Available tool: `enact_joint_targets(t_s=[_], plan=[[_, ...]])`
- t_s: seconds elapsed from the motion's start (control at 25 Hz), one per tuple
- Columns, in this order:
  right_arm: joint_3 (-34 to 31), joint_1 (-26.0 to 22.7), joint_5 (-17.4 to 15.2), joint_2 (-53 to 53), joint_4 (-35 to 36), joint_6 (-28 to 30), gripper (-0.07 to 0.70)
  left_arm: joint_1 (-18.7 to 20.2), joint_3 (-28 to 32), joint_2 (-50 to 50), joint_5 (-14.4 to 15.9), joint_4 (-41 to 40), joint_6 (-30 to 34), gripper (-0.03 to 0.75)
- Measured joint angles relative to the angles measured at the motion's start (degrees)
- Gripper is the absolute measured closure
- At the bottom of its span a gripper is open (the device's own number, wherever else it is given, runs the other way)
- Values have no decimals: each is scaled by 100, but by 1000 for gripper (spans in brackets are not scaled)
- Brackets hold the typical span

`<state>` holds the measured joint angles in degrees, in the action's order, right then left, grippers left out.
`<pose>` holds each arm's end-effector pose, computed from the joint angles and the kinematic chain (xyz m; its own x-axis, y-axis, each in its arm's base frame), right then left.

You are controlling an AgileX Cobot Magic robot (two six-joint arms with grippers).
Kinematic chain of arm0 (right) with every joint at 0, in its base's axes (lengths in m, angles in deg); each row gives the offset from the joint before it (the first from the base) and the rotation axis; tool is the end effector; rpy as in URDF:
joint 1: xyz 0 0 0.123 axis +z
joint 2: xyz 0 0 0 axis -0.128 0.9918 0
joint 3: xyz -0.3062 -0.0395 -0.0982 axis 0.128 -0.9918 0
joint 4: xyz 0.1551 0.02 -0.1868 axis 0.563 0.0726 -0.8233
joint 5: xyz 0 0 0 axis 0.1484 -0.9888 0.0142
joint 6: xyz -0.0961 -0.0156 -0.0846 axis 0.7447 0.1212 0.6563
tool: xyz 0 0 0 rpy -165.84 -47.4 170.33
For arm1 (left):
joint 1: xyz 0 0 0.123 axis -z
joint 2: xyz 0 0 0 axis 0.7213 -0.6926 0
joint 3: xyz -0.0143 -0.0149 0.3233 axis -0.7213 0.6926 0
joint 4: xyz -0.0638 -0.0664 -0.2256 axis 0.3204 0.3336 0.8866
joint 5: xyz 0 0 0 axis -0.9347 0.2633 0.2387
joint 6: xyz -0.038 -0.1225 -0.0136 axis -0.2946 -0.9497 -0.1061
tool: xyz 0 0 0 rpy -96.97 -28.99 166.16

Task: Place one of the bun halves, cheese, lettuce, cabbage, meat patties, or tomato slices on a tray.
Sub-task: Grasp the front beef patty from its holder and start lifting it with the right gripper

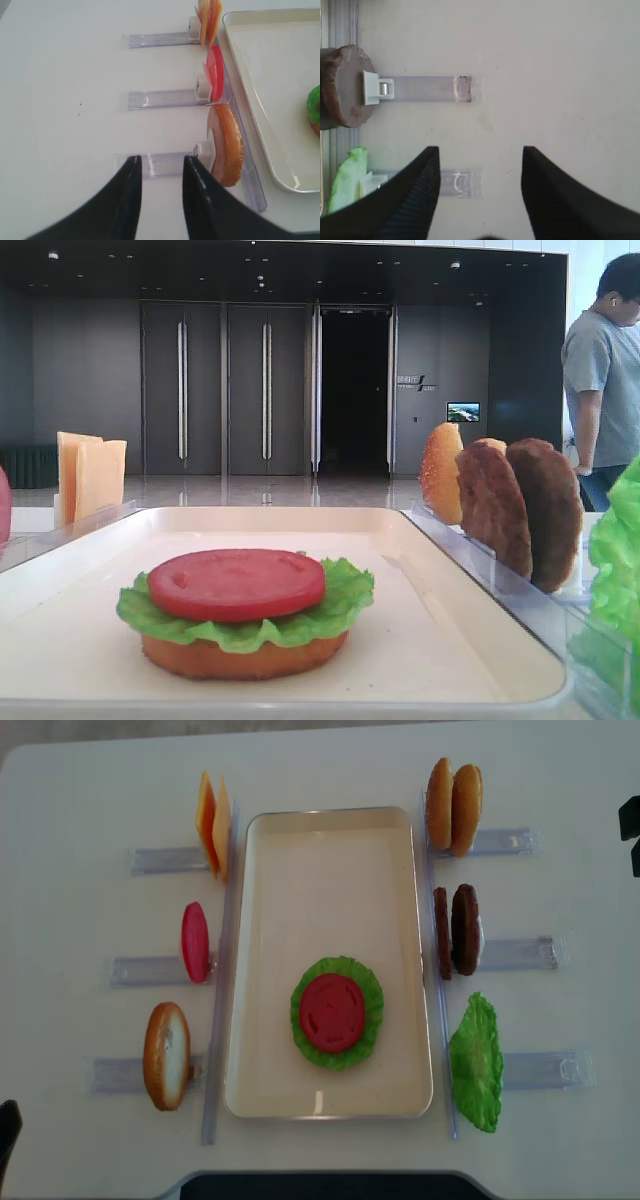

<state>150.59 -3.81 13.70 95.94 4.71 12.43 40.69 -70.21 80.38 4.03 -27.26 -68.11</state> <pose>0.2190 0.0205 0.3382 -0.9417 -0.0532 -0.3321 -0.0747 0.9958 0.0522 -0.0196 -0.0095 0.2424 -0.5084 0.0373 -0.8603 -0.0007 0.9990 0.0436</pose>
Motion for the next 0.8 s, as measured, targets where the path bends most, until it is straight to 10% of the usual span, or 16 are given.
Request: enact_joint_targets(t_s=[0.36,0.8], plan=[[0,174,-4,10,213,0,248,0,0,0,0,0,0,496],[0,1943,739,30,250,-975,248,0,0,0,0,0,-5,496]])
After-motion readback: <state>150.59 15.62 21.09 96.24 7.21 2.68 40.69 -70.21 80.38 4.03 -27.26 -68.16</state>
